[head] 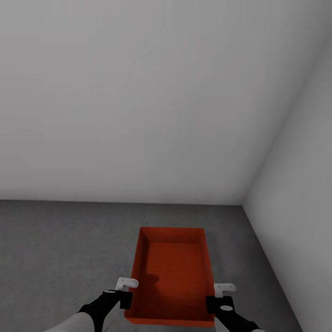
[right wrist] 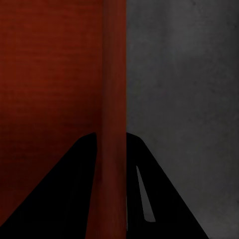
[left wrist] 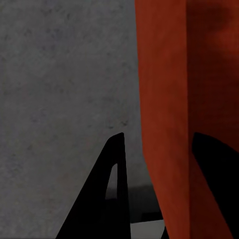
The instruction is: Move the two storage containers from the living room to the garage. In the garage, place one container on the floor and stack the other container on top of it (either order is fine).
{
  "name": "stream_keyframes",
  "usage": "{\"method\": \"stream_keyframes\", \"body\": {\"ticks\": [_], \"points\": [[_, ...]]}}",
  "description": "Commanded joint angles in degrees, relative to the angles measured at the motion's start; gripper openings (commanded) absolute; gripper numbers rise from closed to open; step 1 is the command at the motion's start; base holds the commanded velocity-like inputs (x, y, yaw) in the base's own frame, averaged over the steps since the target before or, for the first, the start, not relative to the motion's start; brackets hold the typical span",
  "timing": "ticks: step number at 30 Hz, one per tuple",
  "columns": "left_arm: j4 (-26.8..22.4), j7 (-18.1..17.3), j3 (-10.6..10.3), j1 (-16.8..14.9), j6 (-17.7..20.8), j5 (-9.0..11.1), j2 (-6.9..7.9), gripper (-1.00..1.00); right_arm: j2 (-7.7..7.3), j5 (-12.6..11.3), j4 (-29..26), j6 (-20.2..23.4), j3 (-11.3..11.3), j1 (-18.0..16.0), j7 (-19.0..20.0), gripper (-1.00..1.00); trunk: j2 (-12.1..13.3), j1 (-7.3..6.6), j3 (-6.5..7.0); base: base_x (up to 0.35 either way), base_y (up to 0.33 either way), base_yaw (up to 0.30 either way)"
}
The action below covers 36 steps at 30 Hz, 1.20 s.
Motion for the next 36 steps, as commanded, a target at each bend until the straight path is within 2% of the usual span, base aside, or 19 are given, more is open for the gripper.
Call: {"method": "stream_keyframes", "body": {"ticks": [1, 36], "points": [[-0.11, 0.25, 0.01, 0.00, 0.36, -0.98, -0.01, -1.00, -0.03, -0.21, 0.03, -0.36, -0.23, -0.06, -0.30, -1.00, -0.45, 0.22, -0.29, 0.000, 0.000, 0.000], [-0.04, 0.25, 0.01, 0.00, 0.36, -0.98, -0.01, -1.00, -0.03, -0.21, 0.03, -0.42, -0.23, -0.06, -0.30, -1.00, -14.48, 7.91, -9.79, 0.000, 0.000, 0.000]]}}
